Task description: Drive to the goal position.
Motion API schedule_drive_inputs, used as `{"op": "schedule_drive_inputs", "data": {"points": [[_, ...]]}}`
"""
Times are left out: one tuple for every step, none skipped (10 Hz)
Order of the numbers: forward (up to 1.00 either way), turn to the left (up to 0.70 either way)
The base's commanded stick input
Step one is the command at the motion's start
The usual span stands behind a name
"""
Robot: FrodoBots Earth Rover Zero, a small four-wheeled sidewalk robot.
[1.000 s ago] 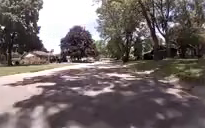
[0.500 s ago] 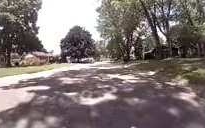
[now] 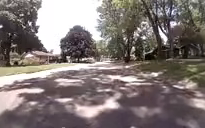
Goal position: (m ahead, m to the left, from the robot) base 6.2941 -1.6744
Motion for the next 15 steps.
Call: {"op": "schedule_drive_inputs", "data": {"points": [[0.70,0.00],[0.70,0.00],[0.70,0.00],[0.70,0.00],[0.70,0.00],[0.70,0.00],[0.70,0.00],[0.70,-0.20],[0.70,-0.35],[0.70,-0.35],[0.70,-0.28],[0.70,-0.19],[0.70,-0.11],[0.70,-0.02],[0.70,0.00]]}}
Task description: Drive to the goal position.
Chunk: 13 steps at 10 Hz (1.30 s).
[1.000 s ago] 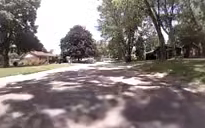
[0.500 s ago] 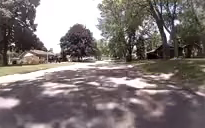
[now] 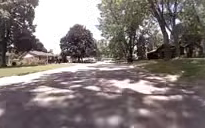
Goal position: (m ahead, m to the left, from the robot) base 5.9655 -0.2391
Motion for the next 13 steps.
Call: {"op": "schedule_drive_inputs", "data": {"points": [[0.70,-0.20],[0.70,-0.35],[0.70,-0.35],[0.70,-0.35],[0.70,-0.35],[0.70,0.00],[0.70,0.00],[0.70,0.00],[0.70,0.00],[0.70,0.00],[0.70,0.00],[0.70,0.00],[0.70,0.00]]}}
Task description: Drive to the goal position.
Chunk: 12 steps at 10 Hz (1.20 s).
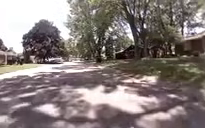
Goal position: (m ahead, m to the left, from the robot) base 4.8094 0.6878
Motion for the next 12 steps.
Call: {"op": "schedule_drive_inputs", "data": {"points": [[0.70,0.00],[0.70,0.00],[0.70,0.00],[0.70,0.00],[0.70,0.00],[0.70,0.00],[0.70,0.00],[0.70,0.00],[0.70,0.00],[0.70,0.00],[0.70,0.00],[0.70,0.00]]}}
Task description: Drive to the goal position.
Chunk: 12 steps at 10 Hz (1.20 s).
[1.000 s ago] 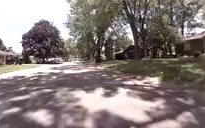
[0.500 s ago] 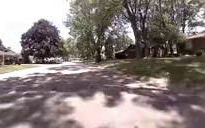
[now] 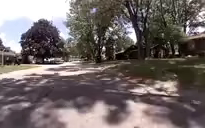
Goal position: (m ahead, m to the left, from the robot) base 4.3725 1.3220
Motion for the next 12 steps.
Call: {"op": "schedule_drive_inputs", "data": {"points": [[0.70,0.00],[0.70,0.00],[0.70,0.00],[0.70,0.00],[0.70,0.00],[0.70,0.00],[0.70,0.00],[0.70,0.00],[0.70,0.00],[0.70,0.00],[0.70,0.00],[0.70,0.00]]}}
